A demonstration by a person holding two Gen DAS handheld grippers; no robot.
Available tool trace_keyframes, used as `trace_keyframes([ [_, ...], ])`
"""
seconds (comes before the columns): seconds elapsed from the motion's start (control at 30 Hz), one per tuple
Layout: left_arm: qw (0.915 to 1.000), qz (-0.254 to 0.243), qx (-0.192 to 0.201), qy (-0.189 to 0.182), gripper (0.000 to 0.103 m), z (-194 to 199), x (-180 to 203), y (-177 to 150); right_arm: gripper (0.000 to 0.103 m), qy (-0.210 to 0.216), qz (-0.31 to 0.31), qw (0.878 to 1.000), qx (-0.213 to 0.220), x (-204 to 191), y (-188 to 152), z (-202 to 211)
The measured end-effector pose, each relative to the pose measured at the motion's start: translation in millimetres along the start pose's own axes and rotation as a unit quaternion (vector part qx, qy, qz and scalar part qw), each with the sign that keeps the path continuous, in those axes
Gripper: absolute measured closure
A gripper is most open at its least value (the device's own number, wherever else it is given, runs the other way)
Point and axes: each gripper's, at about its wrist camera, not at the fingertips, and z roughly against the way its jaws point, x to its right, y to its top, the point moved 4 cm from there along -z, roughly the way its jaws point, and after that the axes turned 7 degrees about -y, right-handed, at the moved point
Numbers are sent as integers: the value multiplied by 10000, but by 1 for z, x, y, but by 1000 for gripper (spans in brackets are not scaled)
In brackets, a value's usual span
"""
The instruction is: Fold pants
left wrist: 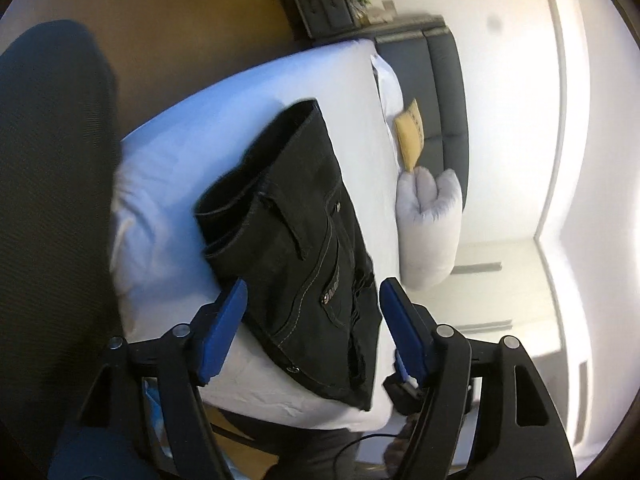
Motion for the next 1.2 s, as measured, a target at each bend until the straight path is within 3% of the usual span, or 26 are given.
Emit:
trace_keyframes([
  [0.1,9998,-31,170,68,36,17,3,-1,41,30,53,10000,-1,-4,0,0],
  [0.33,9998,62,72,200,35,-4,-2,1,41,52,73,10000,-42,-8,-1,-1],
  [0.73,9992,376,61,-129,36,-42,-6,13,41,58,54,10000,-1,-5,2,4],
  [0.8,9989,409,58,-205,40,-45,-4,14,41,49,52,10000,-2,-5,2,4],
  [0.93,9989,389,-32,-261,59,-52,-1,15,41,11,28,10000,-19,-3,3,3],
  [1.13,9999,77,-115,79,83,-60,8,16,41,-268,83,9994,-199,-1,16,-10],
  [1.2,9997,-96,-138,195,85,-64,14,17,41,-452,189,9982,-336,-2,21,-20],
])
